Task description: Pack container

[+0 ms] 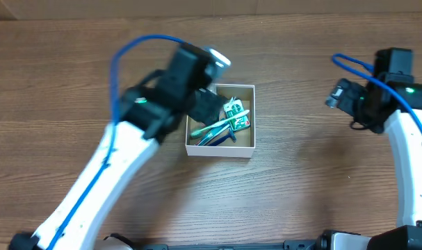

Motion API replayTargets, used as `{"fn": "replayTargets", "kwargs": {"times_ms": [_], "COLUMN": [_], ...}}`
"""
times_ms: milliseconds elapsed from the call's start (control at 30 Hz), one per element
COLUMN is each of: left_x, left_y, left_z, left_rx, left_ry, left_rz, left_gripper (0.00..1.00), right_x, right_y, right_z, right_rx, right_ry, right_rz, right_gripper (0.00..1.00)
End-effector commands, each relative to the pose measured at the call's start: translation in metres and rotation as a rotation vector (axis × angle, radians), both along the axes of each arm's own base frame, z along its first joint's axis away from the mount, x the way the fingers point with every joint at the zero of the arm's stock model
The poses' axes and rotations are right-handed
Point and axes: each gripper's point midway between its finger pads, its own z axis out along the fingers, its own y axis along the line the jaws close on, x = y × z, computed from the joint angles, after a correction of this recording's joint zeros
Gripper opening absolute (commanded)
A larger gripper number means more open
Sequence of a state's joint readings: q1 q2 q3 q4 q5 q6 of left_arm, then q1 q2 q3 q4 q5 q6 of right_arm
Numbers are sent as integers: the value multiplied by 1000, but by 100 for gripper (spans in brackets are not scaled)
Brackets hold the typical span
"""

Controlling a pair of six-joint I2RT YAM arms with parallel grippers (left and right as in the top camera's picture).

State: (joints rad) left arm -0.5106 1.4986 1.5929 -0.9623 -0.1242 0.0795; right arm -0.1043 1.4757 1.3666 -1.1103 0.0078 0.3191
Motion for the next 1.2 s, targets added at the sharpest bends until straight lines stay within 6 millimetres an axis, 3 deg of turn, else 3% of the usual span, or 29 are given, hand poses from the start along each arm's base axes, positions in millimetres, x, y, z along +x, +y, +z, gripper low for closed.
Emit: {"fn": "replayTargets", "kwargs": {"times_ms": [0, 133, 300, 467, 667, 867, 1167], "left_x": [24, 36, 48, 40, 15, -30, -135], "left_y": [62, 108, 145, 164, 169, 167, 177], "left_z": [-1, -8, -10, -15, -2, 20, 5], "left_rx": [-99, -155, -172, -154, -163, -226, -354], "left_ry": [24, 42, 28, 70, 83, -34, -234], "left_rz": [332, 523, 632, 626, 597, 568, 631], "left_gripper": [100, 100, 100, 100, 100, 100, 100], "right_x": [24, 45, 64, 52, 16, -31, -105], "right_y": [36, 64, 68, 67, 61, 57, 48], "right_z": [17, 30, 45, 40, 70, 89, 66], "right_rx": [-28, -53, -65, -74, -60, -49, -55], "right_ry": [-104, -210, -310, -262, -296, -402, -570], "right_rz": [169, 280, 285, 304, 239, 213, 177], "right_gripper": [100, 100, 100, 100, 100, 100, 100]}}
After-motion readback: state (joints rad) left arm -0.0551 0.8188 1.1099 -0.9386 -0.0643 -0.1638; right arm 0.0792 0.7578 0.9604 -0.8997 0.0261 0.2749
